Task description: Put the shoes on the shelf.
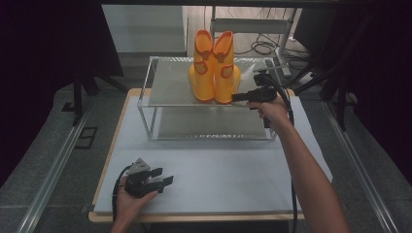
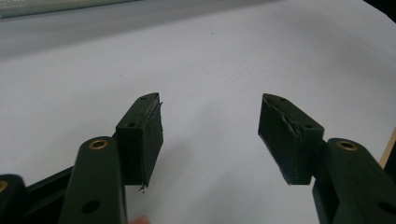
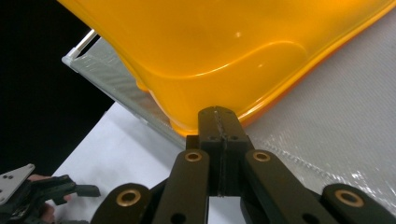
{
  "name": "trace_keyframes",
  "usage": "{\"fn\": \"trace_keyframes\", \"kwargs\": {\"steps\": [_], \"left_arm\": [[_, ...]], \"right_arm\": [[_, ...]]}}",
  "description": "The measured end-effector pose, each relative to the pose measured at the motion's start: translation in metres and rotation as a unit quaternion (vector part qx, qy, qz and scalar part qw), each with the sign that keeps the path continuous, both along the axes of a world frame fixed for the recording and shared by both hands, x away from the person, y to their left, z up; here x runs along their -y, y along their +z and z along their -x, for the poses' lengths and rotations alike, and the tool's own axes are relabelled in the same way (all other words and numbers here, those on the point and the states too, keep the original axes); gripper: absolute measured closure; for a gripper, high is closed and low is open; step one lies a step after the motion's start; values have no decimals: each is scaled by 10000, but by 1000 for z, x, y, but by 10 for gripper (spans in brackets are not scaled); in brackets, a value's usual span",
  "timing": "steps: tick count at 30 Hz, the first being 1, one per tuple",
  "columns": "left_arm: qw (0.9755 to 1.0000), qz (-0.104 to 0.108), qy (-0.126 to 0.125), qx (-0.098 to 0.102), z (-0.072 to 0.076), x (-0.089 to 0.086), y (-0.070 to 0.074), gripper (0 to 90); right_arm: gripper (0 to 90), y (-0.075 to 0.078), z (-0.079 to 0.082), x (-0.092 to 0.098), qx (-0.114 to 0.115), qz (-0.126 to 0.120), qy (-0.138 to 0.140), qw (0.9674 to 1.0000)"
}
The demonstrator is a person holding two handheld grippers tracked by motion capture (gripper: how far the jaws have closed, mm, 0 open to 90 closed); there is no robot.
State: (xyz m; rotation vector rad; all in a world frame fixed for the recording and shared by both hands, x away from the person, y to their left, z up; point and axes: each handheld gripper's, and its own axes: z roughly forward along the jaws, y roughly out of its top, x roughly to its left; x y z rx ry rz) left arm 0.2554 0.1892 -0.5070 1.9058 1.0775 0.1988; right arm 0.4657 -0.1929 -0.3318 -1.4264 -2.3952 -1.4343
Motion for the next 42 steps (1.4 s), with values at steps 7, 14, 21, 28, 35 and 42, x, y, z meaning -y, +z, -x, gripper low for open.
{"fn": "trace_keyframes", "kwargs": {"steps": [7,14,21,28,35,42], "left_arm": [[10000,-14,-13,-8,0,1,0,398],[10000,-13,-15,-11,0,1,0,397],[10000,-30,-32,-13,0,1,-1,397],[10000,-22,-15,-10,0,1,0,397],[10000,9,15,9,0,-1,0,397],[10000,-16,5,-3,0,1,0,397]], "right_arm": [[894,0,-1,0,-11,-37,10,10000],[894,-1,-1,-5,-10,-51,63,10000],[893,-2,-1,-3,-18,-80,78,9999],[890,-3,1,0,22,-81,82,9999],[855,-1,6,6,133,-109,41,9998],[778,-1,22,24,410,-199,-54,9989]]}}
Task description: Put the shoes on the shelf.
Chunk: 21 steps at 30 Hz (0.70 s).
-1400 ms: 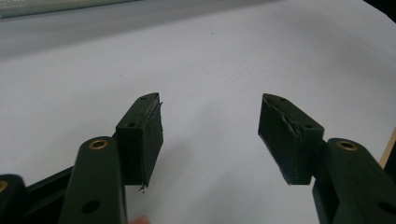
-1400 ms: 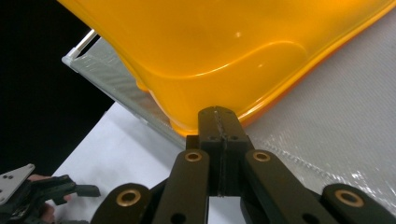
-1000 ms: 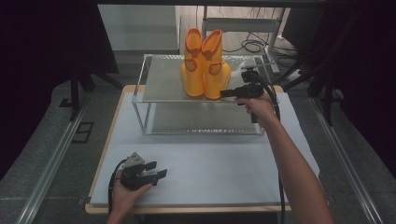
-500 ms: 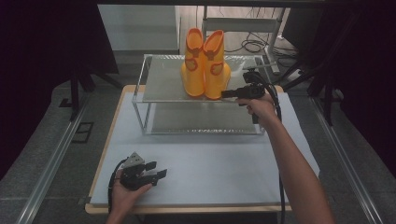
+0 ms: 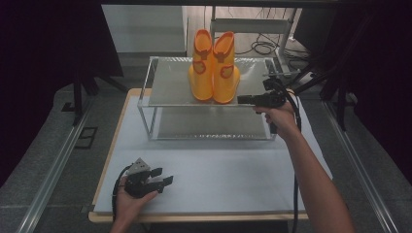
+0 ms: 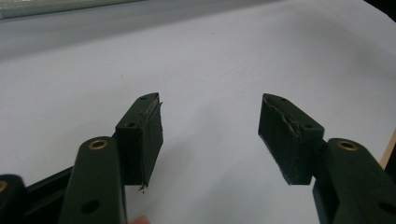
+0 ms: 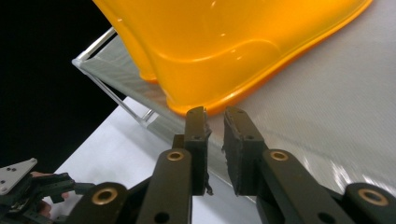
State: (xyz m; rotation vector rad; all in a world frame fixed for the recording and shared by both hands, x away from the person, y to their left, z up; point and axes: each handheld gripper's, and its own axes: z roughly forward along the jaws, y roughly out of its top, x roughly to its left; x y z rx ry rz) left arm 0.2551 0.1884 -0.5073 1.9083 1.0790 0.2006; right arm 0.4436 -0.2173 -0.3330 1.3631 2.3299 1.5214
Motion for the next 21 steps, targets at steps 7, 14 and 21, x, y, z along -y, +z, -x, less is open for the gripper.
{"fn": "trace_keyframes", "kwargs": {"steps": [7,14,21], "left_arm": [[10000,10,42,2,0,-1,0,397],[10000,6,5,8,1,3,1,396],[10000,-10,-8,8,1,5,0,396]], "right_arm": [[716,-1,26,23,262,-121,-79,9996],[688,-9,58,50,501,-223,-130,9984],[673,-35,90,73,633,-309,-140,9974]]}}
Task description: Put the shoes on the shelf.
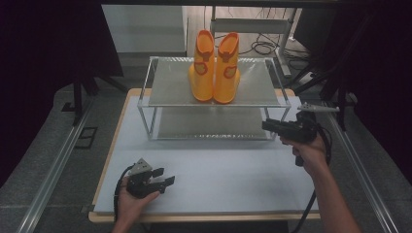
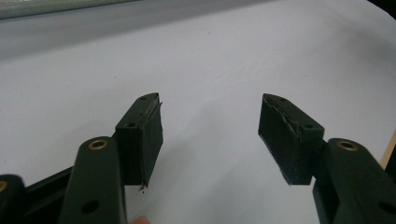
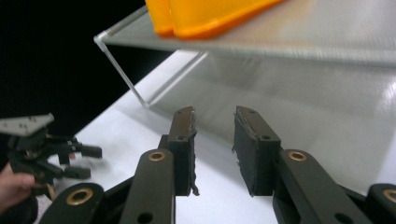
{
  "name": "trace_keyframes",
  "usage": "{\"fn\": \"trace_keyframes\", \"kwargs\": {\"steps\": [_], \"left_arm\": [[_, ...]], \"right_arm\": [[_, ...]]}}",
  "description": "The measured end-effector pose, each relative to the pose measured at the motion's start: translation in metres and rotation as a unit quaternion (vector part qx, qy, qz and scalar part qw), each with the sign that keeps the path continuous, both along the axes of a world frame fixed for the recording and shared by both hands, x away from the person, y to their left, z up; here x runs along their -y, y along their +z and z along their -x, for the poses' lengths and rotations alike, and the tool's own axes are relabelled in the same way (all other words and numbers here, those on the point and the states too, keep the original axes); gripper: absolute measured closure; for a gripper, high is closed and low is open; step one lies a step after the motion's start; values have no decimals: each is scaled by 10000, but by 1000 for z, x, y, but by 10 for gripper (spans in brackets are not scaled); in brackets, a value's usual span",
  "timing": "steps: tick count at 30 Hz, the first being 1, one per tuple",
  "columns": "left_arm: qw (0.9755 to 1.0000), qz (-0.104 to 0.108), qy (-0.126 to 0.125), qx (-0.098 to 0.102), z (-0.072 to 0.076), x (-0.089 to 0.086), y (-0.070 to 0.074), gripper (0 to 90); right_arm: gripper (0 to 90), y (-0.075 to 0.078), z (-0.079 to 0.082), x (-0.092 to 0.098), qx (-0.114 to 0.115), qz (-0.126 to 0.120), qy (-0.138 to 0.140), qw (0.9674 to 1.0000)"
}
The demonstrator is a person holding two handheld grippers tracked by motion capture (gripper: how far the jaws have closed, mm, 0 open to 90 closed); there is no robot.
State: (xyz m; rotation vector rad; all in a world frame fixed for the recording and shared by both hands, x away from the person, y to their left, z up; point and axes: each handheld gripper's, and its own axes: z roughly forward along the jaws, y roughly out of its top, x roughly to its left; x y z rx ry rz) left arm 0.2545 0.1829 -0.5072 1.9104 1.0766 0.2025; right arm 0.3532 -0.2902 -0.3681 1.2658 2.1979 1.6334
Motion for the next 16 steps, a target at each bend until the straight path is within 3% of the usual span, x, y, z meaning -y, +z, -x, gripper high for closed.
{"fn": "trace_keyframes", "kwargs": {"steps": [5,10,16], "left_arm": [[10000,-15,19,0,0,1,0,396],[10000,-29,13,1,-1,2,-1,397],[10000,-21,15,7,-1,2,-1,395]], "right_arm": [[649,-28,20,10,62,130,-45,9999],[626,-51,26,17,-29,85,-66,9999],[541,-51,28,19,84,11,-103,9999]]}}
